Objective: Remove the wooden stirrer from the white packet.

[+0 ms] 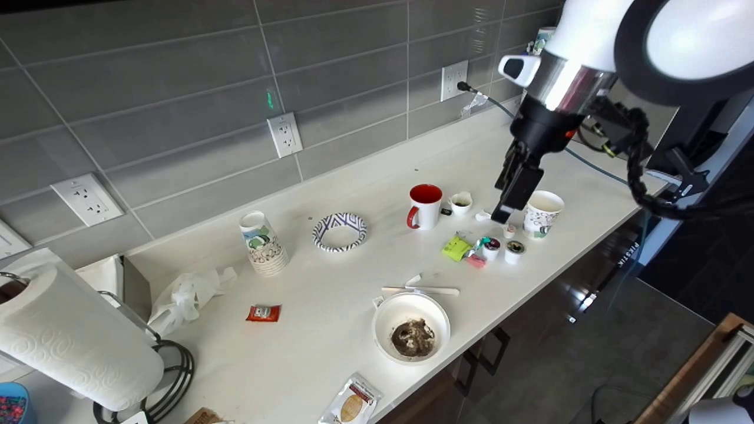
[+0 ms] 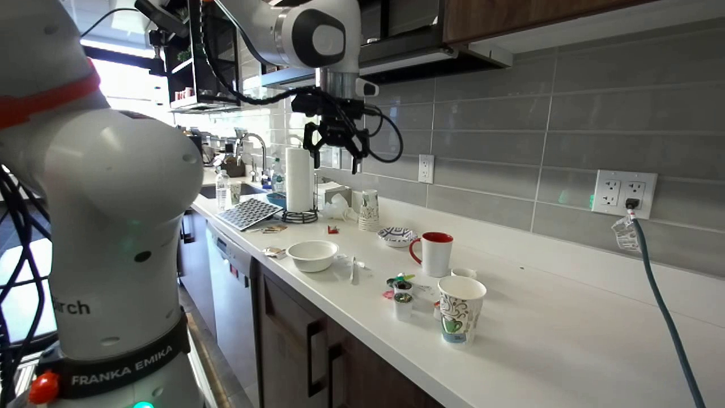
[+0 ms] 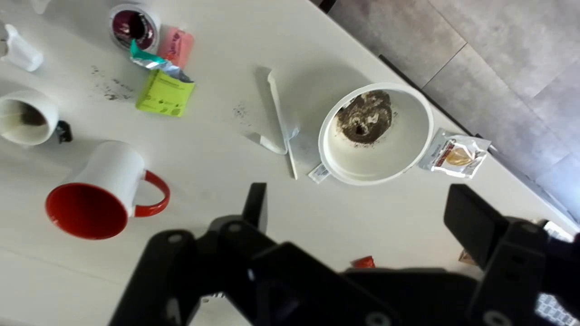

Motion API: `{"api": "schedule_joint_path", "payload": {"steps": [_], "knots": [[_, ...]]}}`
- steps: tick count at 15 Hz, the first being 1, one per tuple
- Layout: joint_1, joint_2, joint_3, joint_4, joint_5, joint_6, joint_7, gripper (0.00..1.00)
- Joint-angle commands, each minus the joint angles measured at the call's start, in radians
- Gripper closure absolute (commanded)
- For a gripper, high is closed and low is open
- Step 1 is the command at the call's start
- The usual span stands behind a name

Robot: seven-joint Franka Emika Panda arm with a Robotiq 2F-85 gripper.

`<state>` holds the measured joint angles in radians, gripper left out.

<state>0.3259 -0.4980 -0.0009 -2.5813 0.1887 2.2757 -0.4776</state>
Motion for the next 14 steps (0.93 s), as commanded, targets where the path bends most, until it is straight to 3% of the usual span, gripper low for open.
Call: {"api": "schedule_joint_path", "payload": {"steps": [1, 2, 3, 9, 11, 14], "knots": [[0.049, 0.115, -0.018, -0.051, 0.112, 0.099, -0.079, 0.00], [0.048, 0.139, -0.017, -0.061, 0.135, 0.118, -0.081, 0.00], [0.019, 0.088, 0.007, -0.043, 0.084, 0.070, -0.047, 0.00], [0.019, 0.139, 0.008, -0.053, 0.113, 0.098, -0.062, 0.00], [0.020, 0.193, -0.021, -0.041, 0.143, 0.099, -0.112, 0.00], [0.009, 0.248, -0.016, -0.057, 0.111, 0.208, -0.220, 0.00]]}}
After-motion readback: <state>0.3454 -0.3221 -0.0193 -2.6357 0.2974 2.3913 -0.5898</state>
